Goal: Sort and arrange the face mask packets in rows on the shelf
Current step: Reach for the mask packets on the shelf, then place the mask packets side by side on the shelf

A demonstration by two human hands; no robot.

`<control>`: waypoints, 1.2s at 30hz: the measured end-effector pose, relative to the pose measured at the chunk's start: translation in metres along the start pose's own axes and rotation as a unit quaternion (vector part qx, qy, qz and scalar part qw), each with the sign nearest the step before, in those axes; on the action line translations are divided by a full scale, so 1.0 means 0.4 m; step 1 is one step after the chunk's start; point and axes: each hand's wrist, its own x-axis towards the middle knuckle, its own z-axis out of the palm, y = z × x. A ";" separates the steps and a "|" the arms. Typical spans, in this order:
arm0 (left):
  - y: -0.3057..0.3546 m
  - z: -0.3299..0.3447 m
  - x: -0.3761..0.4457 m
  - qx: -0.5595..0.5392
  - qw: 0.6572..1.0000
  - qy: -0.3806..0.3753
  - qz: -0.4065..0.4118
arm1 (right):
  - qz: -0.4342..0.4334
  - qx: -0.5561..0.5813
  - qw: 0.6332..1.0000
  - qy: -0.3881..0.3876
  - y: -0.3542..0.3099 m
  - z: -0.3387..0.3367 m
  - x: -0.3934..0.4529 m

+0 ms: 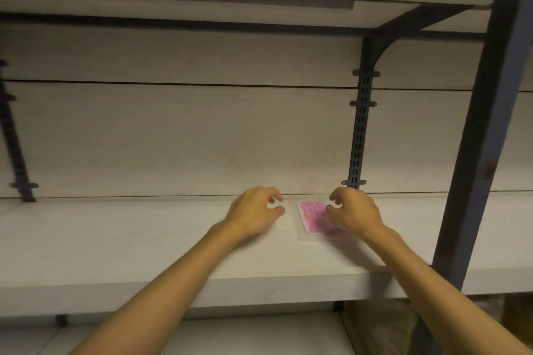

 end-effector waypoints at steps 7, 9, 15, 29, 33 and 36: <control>-0.158 -0.195 -0.171 0.090 0.994 0.055 -0.013 | -0.130 0.084 0.988 -0.014 -0.251 0.043 -0.100; -0.203 -0.243 -0.228 0.104 0.993 0.057 -0.021 | -0.152 0.107 0.982 -0.018 -0.340 0.055 -0.148; -0.336 -0.381 -0.431 0.117 0.989 0.084 -0.034 | -0.214 0.141 0.966 -0.027 -0.619 0.099 -0.308; -0.728 -0.764 -0.938 0.148 0.978 0.133 -0.059 | -0.287 0.205 0.934 -0.053 -1.285 0.251 -0.701; -0.861 -0.858 -1.049 0.152 0.975 0.139 -0.081 | -0.307 0.211 0.926 -0.060 -1.459 0.309 -0.766; -0.971 -0.931 -1.109 0.147 0.973 0.148 -0.098 | -0.338 0.217 0.913 -0.065 -1.593 0.346 -0.795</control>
